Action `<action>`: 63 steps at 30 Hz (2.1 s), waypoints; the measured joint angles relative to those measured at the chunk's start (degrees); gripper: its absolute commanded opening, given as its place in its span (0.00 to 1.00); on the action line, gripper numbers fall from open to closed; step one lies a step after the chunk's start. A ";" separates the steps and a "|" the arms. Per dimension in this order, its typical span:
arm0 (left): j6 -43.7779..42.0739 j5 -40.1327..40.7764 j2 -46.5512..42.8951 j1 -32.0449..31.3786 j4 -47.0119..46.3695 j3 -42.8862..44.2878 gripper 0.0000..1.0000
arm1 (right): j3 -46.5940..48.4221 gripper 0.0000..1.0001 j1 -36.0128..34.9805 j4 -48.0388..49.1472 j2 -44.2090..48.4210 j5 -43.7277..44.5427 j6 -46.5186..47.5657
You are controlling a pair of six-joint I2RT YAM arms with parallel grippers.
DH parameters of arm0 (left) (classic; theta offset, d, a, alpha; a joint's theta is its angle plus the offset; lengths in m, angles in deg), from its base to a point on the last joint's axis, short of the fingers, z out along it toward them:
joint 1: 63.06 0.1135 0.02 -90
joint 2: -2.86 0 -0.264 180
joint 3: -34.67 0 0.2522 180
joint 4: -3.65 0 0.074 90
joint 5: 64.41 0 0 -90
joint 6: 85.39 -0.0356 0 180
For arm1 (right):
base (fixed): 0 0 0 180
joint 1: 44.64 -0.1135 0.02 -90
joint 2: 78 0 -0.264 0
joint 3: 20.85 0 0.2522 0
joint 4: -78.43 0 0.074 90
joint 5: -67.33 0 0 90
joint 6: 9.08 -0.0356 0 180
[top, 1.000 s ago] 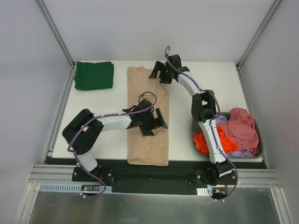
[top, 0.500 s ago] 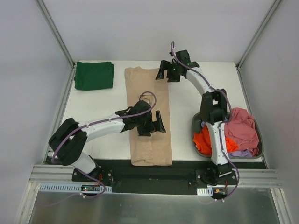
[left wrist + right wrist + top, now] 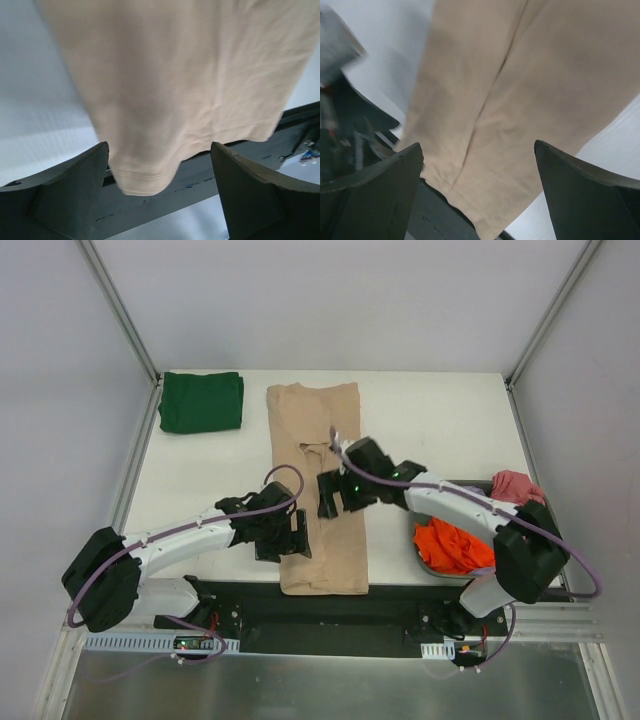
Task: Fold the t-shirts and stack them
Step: Rotate the tshirt 90 degrees, then grab the bottom of the folded rectangular tshirt with both arms
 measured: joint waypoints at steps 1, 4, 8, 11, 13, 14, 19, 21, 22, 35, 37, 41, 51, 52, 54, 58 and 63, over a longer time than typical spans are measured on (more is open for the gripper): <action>0.37 0.00 0.00 -0.04 0.83 -0.83 0.71 | -2.62 0.96 -2.78 0.44 -1.09 0.98 -0.90; 1.57 0.02 -0.02 -0.98 2.84 -2.29 0.59 | -8.72 0.96 -8.85 -0.13 -3.98 3.78 -3.54; 2.78 0.04 -0.02 -2.69 3.32 -2.45 0.42 | -11.74 0.96 -11.43 -0.11 -4.66 6.75 -6.58; 3.06 0.00 0.31 -3.39 3.65 -2.43 0.38 | -12.55 0.96 -11.47 1.31 -4.72 8.26 -8.57; 3.10 0.02 1.05 -3.41 4.24 -2.29 0.31 | -13.22 0.96 -11.45 2.29 -5.01 8.85 -9.60; 3.15 0.07 1.55 -3.41 4.85 -2.16 0.25 | -13.64 0.96 -11.47 2.75 -5.29 9.05 -10.01; 3.87 0.70 2.89 -3.43 8.22 -1.90 0.01 | -14.16 0.96 -11.47 3.67 -5.86 9.70 -11.74; 3.89 1.22 2.86 -3.56 9.49 -1.90 0.00 | -14.19 0.96 -11.47 3.69 -5.88 9.94 -12.28; 3.98 1.33 2.82 -3.72 9.88 -1.90 0.00 | -14.19 0.96 -11.47 3.69 -5.90 10.10 -12.48; 5.35 1.46 -1.75 -4.13 16.13 -4.96 0.47 | -14.45 0.96 -11.47 4.13 -5.84 10.12 -13.11; 5.40 1.49 -1.75 -4.13 16.85 -5.11 0.66 | -14.80 0.96 -11.45 4.50 -5.46 9.40 -12.24; 4.96 1.99 -2.89 -4.15 18.01 -4.74 0.99 | -15.87 0.96 -11.45 5.46 -4.26 8.37 -10.34; -0.81 11.96 0.81 -0.59 18.99 15.96 0.99 | -16.28 0.96 -11.47 5.31 0.61 8.17 -7.69; -2.01 12.44 3.19 1.46 18.03 18.97 0.99 | -16.28 0.96 -11.47 5.33 0.66 8.15 -7.61; -3.85 12.39 7.48 5.22 15.43 22.14 0.99 | -16.28 0.96 -11.47 5.29 0.66 8.15 -7.50; -7.50 9.01 19.28 12.07 10.97 25.55 0.99 | -16.28 0.96 -11.45 5.31 0.44 8.07 -7.13; -11.21 5.84 33.09 16.02 9.57 30.29 0.99 | -16.17 0.96 -10.49 5.49 -3.08 6.84 -6.23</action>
